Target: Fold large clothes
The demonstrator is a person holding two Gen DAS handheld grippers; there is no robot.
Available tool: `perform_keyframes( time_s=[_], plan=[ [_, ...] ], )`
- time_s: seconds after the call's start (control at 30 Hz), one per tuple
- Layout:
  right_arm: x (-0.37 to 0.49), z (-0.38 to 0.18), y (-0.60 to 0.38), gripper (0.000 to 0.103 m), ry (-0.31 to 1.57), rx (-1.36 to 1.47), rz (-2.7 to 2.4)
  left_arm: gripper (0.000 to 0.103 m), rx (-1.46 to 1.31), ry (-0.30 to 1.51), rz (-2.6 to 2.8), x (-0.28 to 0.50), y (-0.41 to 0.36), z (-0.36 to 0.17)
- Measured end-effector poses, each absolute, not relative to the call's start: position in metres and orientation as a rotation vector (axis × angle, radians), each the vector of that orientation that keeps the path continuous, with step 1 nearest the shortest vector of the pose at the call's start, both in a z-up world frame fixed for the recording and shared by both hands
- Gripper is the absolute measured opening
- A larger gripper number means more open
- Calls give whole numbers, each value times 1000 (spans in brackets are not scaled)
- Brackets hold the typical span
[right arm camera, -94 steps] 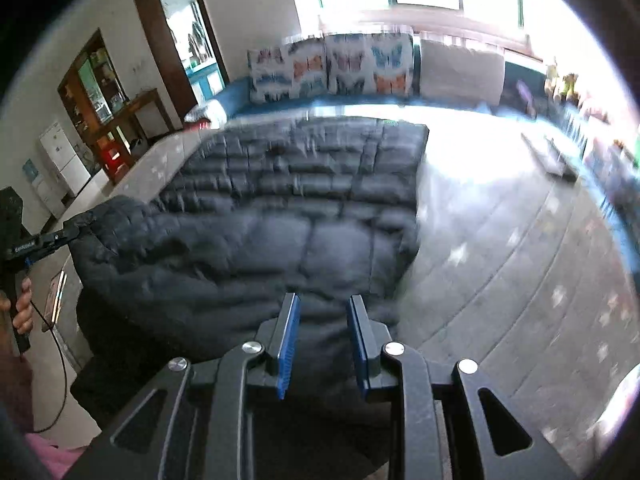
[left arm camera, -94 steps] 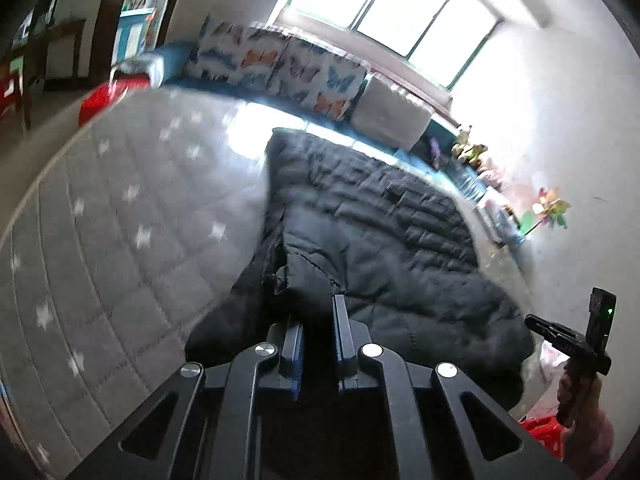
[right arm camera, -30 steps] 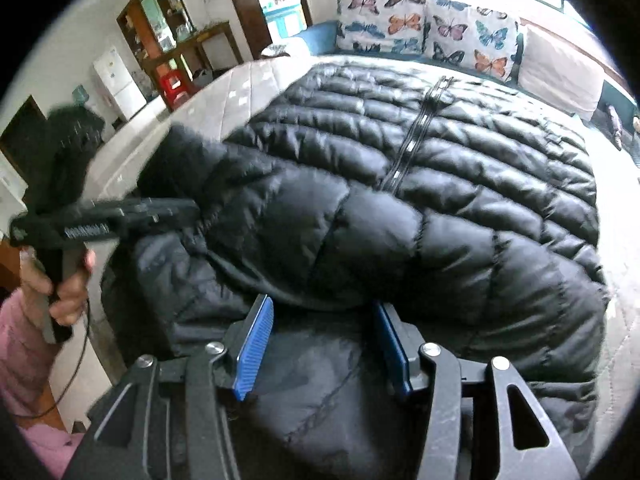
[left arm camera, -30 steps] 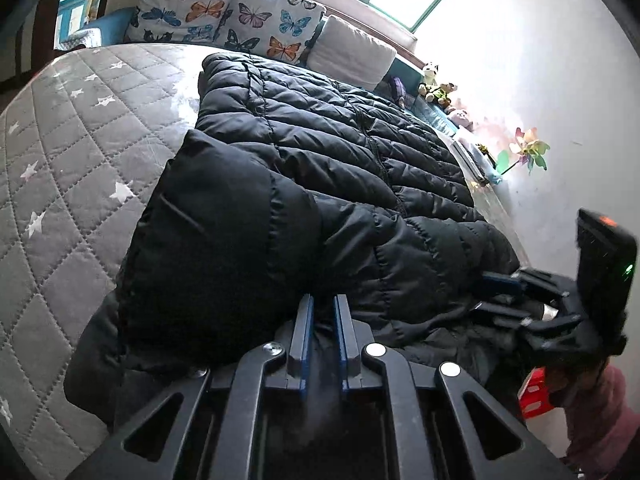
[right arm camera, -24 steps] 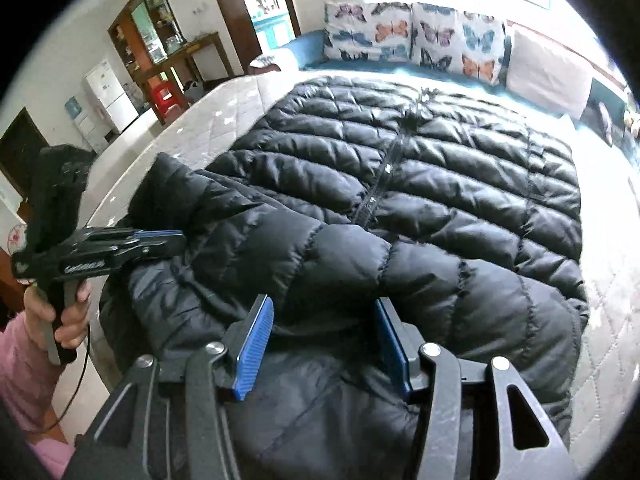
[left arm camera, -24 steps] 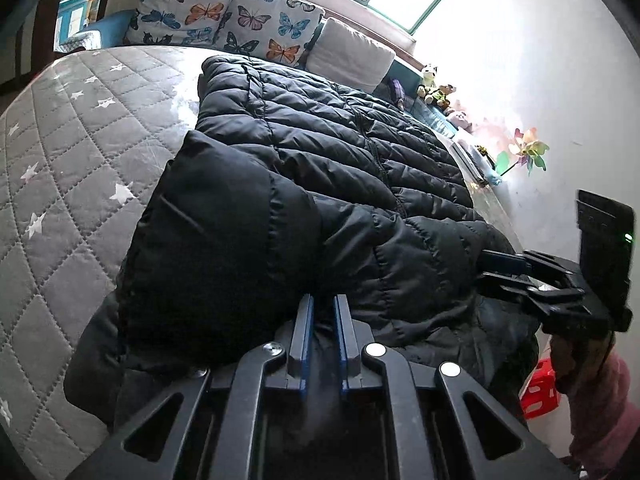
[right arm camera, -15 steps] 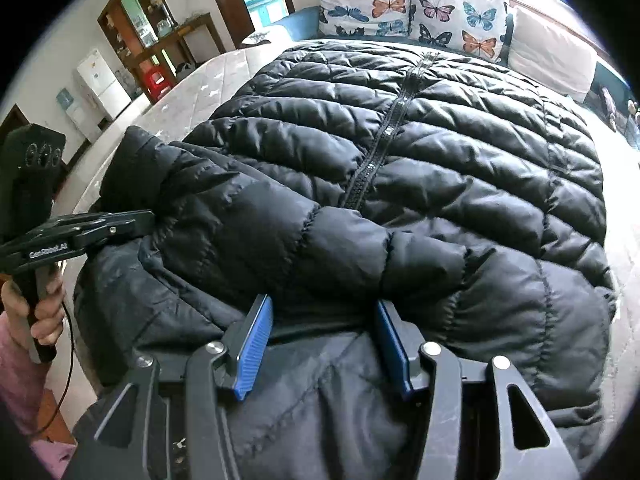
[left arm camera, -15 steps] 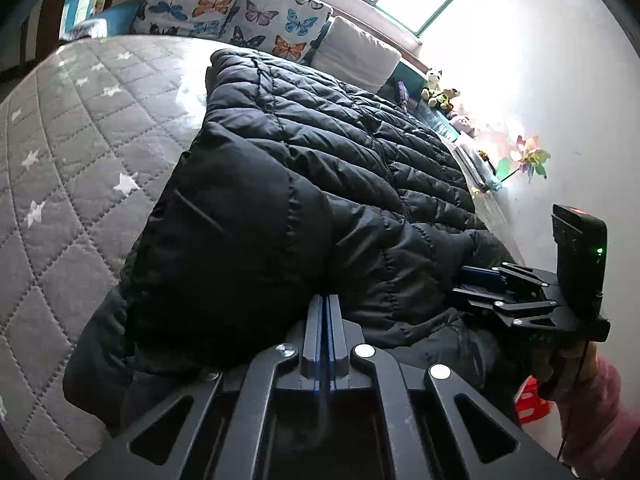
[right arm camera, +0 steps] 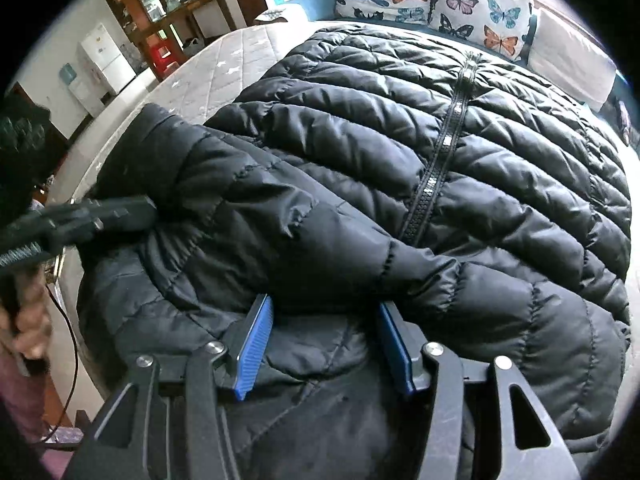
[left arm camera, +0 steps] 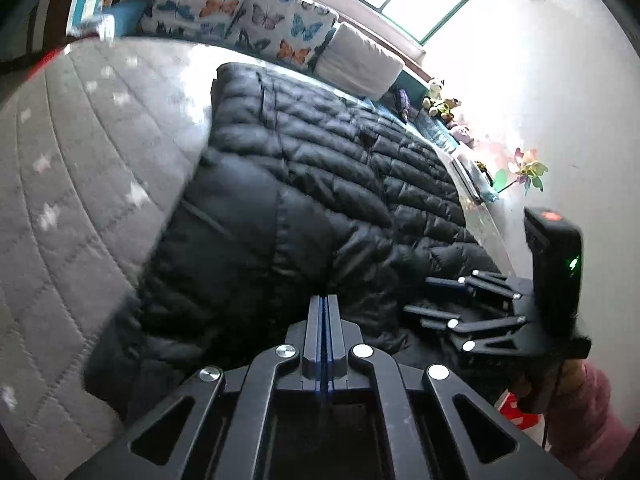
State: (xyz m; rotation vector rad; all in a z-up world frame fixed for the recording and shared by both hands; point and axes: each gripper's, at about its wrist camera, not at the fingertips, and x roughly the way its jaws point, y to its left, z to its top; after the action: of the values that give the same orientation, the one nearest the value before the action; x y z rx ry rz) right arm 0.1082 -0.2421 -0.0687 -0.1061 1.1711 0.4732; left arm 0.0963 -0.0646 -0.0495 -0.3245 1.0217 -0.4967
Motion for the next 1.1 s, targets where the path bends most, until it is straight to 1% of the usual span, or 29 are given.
perform_keyframes(
  time_s=[0.1,0.17,0.23,0.33,0.4,0.5,0.67,0.8,0.97,1.1],
  plan=[
    [108,-70,-243,59,1170,-103,478,5,-278,936,-472,101,-61,-24],
    [108,-70,-242,59,1170,-107,478,5,-264,922,-421,113,-56,-18],
    [107,-70,-242,59,1169,-112,480,5,-301,949,-436,129,-50,-24],
    [108,-69,-241,59,1169,-109,483,5,-332,1039,-418,147,-45,-50],
    [108,-70,-242,59,1162,-106,489,4,-341,1036,-416,147,-41,-63],
    [107,-65,-245,59,1156,-96,495,4,-347,1022,-417,145,-39,-69],
    [89,-33,-243,59,1096,-58,542,4,-323,1007,-412,142,-39,-70],
    [67,-31,-214,59,1092,-150,612,5,-320,989,-408,139,-41,-71],
    [61,-67,-190,59,1106,-301,546,5,-287,964,-409,132,-42,-72],
    [57,-63,-190,59,1084,-338,529,5,-294,962,-416,133,-41,-75]
  ],
)
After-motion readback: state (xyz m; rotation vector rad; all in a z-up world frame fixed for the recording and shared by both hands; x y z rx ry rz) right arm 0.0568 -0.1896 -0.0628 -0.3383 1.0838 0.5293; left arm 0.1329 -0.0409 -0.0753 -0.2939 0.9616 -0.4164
